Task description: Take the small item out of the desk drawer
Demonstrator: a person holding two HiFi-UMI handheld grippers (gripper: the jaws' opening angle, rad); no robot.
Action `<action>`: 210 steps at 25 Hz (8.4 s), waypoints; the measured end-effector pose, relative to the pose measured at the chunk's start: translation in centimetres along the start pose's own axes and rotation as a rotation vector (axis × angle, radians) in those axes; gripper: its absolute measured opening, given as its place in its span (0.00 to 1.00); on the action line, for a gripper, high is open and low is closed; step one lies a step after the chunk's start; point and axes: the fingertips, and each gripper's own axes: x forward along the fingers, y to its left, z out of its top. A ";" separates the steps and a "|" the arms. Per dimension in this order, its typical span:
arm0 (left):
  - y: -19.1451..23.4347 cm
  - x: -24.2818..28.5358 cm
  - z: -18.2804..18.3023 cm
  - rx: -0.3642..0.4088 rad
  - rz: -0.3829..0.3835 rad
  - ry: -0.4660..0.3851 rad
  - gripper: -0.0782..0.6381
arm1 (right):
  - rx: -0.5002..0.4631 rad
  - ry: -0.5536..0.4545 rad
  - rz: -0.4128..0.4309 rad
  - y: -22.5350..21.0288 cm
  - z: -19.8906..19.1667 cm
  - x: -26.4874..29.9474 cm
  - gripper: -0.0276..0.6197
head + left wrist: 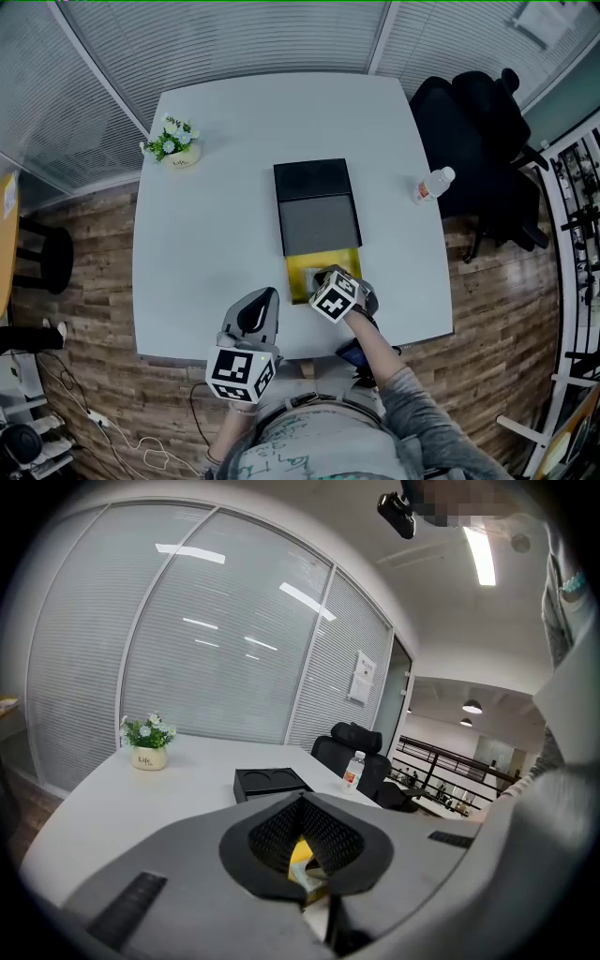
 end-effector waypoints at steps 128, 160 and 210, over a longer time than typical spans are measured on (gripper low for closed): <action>-11.8 3.9 -0.2 0.101 -0.164 0.039 0.11 | 0.120 -0.179 -0.287 -10.1 -4.6 -24.9 0.05; -14.9 6.0 -2.7 0.100 -0.189 0.104 0.11 | 0.183 -0.033 -0.178 -12.3 -14.6 -11.0 0.05; -14.8 4.9 -3.5 0.123 -0.191 0.119 0.11 | 0.321 -0.026 -0.139 -11.6 -15.9 -6.6 0.05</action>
